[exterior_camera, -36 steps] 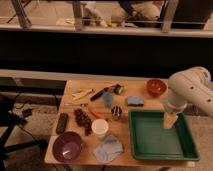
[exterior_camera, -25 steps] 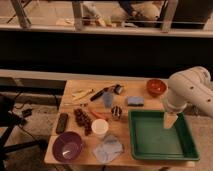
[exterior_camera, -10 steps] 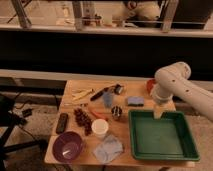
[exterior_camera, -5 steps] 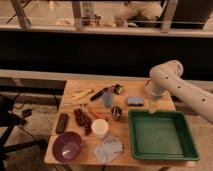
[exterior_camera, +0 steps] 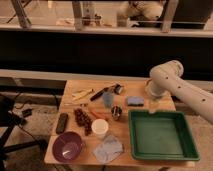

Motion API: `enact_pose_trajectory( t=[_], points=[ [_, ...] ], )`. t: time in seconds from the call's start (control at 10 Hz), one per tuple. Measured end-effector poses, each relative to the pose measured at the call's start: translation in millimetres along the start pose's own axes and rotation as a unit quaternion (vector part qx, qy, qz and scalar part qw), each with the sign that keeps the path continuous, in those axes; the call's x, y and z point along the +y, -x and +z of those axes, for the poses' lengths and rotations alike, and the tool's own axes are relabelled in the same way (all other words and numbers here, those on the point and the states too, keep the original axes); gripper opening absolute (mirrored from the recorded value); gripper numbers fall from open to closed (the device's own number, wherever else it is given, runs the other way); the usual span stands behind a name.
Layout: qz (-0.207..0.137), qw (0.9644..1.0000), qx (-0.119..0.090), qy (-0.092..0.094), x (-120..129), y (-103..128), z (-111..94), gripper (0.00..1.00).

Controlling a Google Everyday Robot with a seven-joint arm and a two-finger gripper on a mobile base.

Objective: Place eraser in plastic cup

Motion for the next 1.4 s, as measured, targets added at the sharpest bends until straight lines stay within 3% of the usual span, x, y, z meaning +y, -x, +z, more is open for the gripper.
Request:
enact_pose_trajectory(
  t=[0.2, 0.4, 0.6, 1.0, 1.4],
  points=[
    [-0.004, 0.9996, -0.013, -0.024, -11, 14, 6, 0.8],
    [-0.016, 0.9985, -0.03, -0.044, -28, 43, 11, 0.8],
    [-0.023, 0.9973, -0.039, -0.059, -41, 52, 17, 0.8],
    [-0.021, 0.9966, -0.042, -0.067, -72, 51, 44, 0.8],
    [-0.016, 0.9973, -0.037, -0.061, -87, 52, 79, 0.8]
  ],
)
